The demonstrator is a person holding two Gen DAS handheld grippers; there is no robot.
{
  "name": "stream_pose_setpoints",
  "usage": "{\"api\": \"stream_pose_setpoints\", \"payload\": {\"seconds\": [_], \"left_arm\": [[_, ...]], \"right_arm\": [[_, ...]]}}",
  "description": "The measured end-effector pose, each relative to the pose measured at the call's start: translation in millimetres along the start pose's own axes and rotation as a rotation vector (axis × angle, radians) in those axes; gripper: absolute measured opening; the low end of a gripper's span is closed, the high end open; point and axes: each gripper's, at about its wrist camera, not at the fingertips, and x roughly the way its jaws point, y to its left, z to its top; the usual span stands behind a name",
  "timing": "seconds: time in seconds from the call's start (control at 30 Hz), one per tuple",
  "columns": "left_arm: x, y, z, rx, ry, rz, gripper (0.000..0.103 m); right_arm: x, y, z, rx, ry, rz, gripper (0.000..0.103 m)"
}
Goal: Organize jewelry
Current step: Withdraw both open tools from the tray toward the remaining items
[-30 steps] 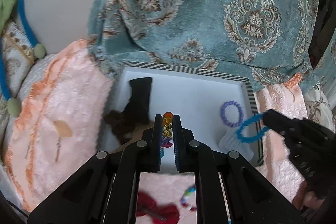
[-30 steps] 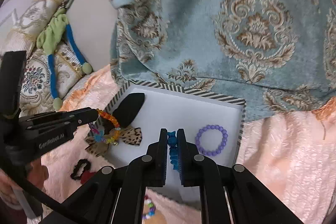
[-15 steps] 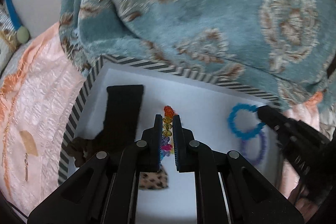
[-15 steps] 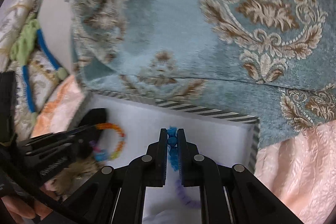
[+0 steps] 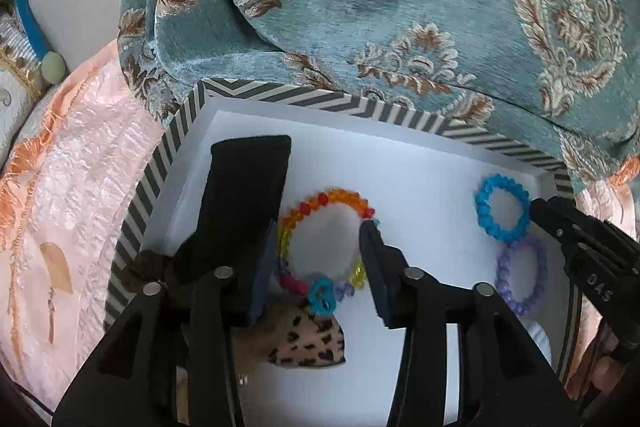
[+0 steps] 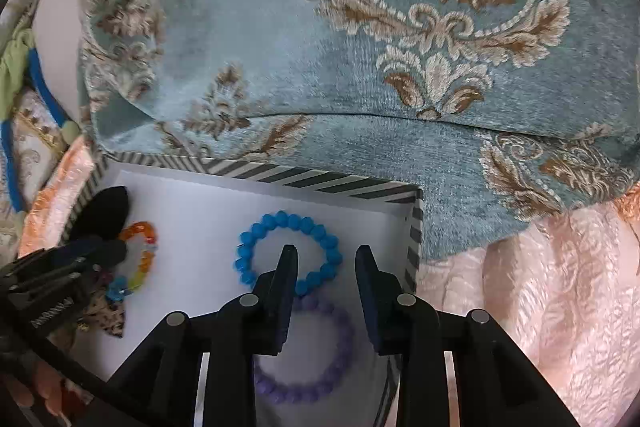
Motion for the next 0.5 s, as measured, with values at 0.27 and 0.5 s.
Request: {"api": "stream_pose_setpoints", "payload": {"seconds": [0.27, 0.5], "left_arm": [[-42.1, -1.6, -30.5, 0.03, -0.054, 0.041, 0.051], [-69.3, 8.8, -51.7, 0.029, -0.078, 0.064, 0.051]], "right_arm": [[-44.8, 13.5, -21.6, -0.015, -0.037, 0.032, 0.043], [-69.2, 25.0, -46.0, -0.02, -0.032, 0.04, 0.043]]}}
